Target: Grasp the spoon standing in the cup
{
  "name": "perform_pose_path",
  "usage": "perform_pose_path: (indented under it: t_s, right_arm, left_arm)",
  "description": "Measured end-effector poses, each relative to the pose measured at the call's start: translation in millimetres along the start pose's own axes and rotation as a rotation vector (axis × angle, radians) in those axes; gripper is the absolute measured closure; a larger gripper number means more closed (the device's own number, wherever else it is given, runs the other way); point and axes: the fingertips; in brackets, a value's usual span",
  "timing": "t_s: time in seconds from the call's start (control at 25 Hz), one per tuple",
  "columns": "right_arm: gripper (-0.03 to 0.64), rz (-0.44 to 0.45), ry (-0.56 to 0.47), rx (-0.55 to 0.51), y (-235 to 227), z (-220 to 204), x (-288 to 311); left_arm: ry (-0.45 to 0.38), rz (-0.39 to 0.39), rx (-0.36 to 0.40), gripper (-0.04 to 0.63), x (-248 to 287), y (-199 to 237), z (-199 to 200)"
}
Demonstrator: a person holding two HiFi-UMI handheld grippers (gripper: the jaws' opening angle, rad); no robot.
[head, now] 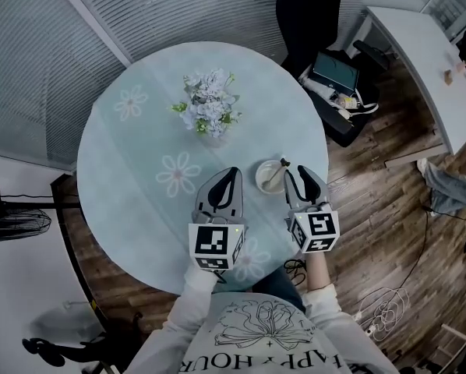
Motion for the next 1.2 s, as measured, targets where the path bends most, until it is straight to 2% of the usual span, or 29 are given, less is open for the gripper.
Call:
perform_pose_path:
  t_s: [1.2]
  right_arm:
    - [0.479,0.102,0.129,0.008,-12.8,-64.9,61.2]
  left_arm:
    - [0.056,0.077,-0.024,0.589,26.2,32.0,-23.5]
Point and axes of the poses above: the fingertips, and each gripper's own axes: x forward along the fingers, y to its left, z out of its top, and after that the axes turned 9 degrees about -x, right-handed
